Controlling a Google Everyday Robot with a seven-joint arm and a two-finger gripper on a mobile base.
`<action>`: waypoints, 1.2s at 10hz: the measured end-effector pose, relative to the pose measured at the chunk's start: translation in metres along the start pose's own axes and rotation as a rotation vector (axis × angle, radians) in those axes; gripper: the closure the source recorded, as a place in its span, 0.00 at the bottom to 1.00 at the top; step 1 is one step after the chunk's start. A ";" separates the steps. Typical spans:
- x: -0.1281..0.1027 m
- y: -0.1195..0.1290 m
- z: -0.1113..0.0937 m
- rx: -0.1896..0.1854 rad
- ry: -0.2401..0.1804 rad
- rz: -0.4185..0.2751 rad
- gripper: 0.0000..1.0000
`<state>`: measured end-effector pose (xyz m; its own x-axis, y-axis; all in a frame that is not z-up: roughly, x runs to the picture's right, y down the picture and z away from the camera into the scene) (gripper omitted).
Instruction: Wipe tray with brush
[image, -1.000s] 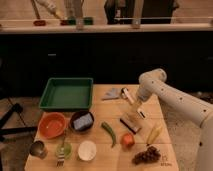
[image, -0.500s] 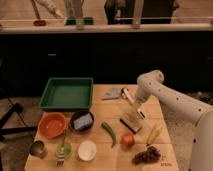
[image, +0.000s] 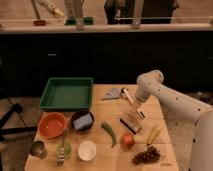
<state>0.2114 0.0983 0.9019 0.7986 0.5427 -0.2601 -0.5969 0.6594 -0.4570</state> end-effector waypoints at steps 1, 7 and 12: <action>-0.001 -0.002 -0.003 0.008 -0.015 0.013 0.20; -0.012 -0.005 0.004 -0.002 -0.072 0.051 0.20; -0.008 -0.009 0.031 -0.042 -0.048 0.074 0.20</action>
<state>0.2082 0.1036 0.9344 0.7473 0.6142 -0.2536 -0.6497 0.5949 -0.4733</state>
